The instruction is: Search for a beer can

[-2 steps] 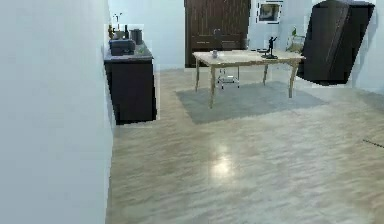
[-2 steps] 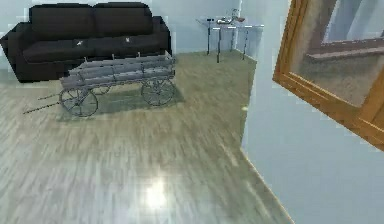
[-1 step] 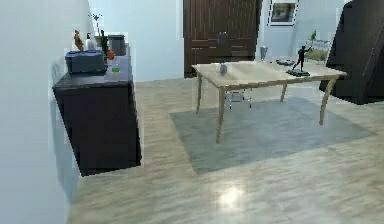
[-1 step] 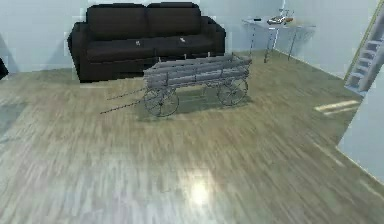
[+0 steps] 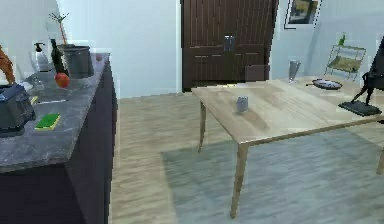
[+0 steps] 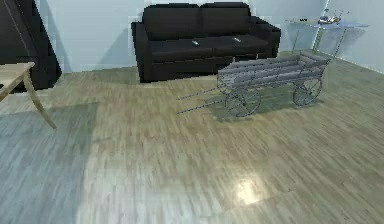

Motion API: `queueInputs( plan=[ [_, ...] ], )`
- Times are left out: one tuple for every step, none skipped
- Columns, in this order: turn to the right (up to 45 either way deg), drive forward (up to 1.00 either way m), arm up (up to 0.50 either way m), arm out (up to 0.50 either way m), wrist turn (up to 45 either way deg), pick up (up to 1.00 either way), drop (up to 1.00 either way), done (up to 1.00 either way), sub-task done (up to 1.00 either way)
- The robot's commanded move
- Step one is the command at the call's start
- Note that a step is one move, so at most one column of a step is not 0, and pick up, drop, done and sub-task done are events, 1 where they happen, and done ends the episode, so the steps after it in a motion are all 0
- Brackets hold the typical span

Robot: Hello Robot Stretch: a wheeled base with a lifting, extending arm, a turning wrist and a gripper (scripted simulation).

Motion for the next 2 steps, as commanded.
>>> queueInputs(
  plan=[
    [0.0, 0.55, 0.00, 0.00, 0.0, 0.00, 0.00, 0.00, 0.00],
    [21.0, 0.00, 0.00, 0.00, 0.0, 0.00, 0.00, 0.00, 0.00]
  ],
)
